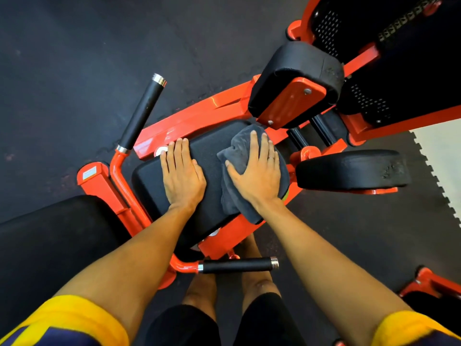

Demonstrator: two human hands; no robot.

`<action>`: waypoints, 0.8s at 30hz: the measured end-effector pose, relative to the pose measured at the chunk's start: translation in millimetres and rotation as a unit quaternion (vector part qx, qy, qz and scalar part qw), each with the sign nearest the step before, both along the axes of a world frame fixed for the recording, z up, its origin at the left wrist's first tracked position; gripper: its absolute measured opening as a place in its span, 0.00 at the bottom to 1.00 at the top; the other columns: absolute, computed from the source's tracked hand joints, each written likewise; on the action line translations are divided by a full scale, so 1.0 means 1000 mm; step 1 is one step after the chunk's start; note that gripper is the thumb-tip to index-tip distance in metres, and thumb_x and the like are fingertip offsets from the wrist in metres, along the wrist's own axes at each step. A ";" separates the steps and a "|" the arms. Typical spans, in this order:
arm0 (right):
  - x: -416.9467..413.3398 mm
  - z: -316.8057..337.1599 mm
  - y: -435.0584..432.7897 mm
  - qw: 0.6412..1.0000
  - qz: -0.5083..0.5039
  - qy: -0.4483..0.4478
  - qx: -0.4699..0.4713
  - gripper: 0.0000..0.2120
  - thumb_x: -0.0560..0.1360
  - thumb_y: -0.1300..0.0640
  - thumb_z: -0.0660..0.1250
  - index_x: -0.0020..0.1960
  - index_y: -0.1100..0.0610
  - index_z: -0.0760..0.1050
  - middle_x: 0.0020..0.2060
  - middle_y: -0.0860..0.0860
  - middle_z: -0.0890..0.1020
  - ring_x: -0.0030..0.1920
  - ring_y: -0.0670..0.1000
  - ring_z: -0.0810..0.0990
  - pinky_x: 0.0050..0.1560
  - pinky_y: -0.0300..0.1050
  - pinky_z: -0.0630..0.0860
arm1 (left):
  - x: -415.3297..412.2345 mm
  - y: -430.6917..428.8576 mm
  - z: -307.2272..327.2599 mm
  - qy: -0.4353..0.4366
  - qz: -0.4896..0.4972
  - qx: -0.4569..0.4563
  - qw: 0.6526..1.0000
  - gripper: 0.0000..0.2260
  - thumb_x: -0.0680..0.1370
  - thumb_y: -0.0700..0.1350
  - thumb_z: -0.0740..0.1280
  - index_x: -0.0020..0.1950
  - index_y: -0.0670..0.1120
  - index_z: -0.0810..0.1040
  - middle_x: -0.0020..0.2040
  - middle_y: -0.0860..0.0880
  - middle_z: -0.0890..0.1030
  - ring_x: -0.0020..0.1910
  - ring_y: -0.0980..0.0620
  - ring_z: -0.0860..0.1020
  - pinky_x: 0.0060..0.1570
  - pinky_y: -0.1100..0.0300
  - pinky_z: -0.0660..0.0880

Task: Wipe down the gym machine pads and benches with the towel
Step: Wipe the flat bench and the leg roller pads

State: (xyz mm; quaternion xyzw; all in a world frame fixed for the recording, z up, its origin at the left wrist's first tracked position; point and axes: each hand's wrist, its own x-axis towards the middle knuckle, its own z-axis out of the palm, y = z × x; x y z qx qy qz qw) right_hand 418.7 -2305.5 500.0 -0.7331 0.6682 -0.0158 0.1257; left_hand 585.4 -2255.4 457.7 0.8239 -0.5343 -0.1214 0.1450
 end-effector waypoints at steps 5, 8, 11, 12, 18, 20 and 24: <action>0.000 0.014 -0.033 0.984 -0.137 -0.100 0.061 0.39 0.75 0.33 0.65 0.78 0.54 0.61 0.69 0.54 0.75 0.68 0.60 0.75 0.67 0.57 0.72 | 0.000 0.001 0.000 0.007 -0.004 -0.004 1.000 0.25 0.82 0.44 0.56 0.80 0.40 0.62 0.78 0.42 0.66 0.79 0.42 0.61 0.81 0.45 0.50; 0.009 0.015 -0.023 0.976 -0.190 -0.100 0.040 0.39 0.75 0.32 0.63 0.77 0.54 0.63 0.70 0.54 0.75 0.70 0.60 0.74 0.71 0.57 0.69 | 0.002 0.002 0.003 0.017 -0.013 -0.007 1.000 0.26 0.82 0.43 0.56 0.80 0.40 0.61 0.79 0.42 0.65 0.80 0.43 0.60 0.81 0.44 0.49; 0.010 0.006 0.010 0.995 -0.097 -0.011 -0.014 0.43 0.76 0.32 0.57 0.82 0.58 0.59 0.79 0.58 0.65 0.79 0.59 0.64 0.79 0.58 0.59 | 0.003 0.004 0.003 0.032 -0.036 -0.008 0.999 0.26 0.82 0.43 0.55 0.80 0.40 0.60 0.80 0.42 0.64 0.80 0.45 0.59 0.81 0.42 0.48; 0.008 0.003 0.016 0.998 -0.060 0.005 -0.016 0.44 0.76 0.32 0.56 0.83 0.58 0.58 0.81 0.59 0.62 0.81 0.60 0.60 0.80 0.59 0.56 | 0.002 0.004 0.003 0.033 -0.042 -0.009 0.999 0.26 0.82 0.43 0.55 0.81 0.40 0.60 0.80 0.42 0.64 0.81 0.45 0.59 0.81 0.42 0.47; -0.003 0.003 -0.026 0.998 0.050 -0.044 0.020 0.44 0.75 0.35 0.63 0.84 0.54 0.54 0.82 0.56 0.59 0.81 0.60 0.59 0.79 0.59 0.60 | 0.001 -0.001 0.002 0.043 -0.058 -0.026 0.997 0.27 0.80 0.38 0.55 0.80 0.39 0.61 0.80 0.41 0.64 0.80 0.44 0.59 0.81 0.43 0.45; -0.003 0.005 -0.026 0.998 0.011 -0.066 0.021 0.45 0.75 0.35 0.65 0.83 0.55 0.55 0.81 0.54 0.62 0.80 0.58 0.62 0.79 0.55 0.61 | 0.001 -0.002 0.003 0.053 -0.066 -0.024 0.996 0.28 0.78 0.36 0.55 0.80 0.39 0.61 0.80 0.41 0.64 0.80 0.44 0.59 0.81 0.45 0.45; -0.007 0.011 0.000 0.977 -0.159 -0.139 0.030 0.44 0.75 0.34 0.68 0.81 0.57 0.59 0.77 0.54 0.69 0.77 0.54 0.67 0.78 0.52 0.62 | -0.001 -0.012 0.011 0.089 -0.112 -0.029 0.989 0.32 0.74 0.32 0.55 0.80 0.38 0.61 0.80 0.40 0.63 0.81 0.44 0.58 0.81 0.47 0.44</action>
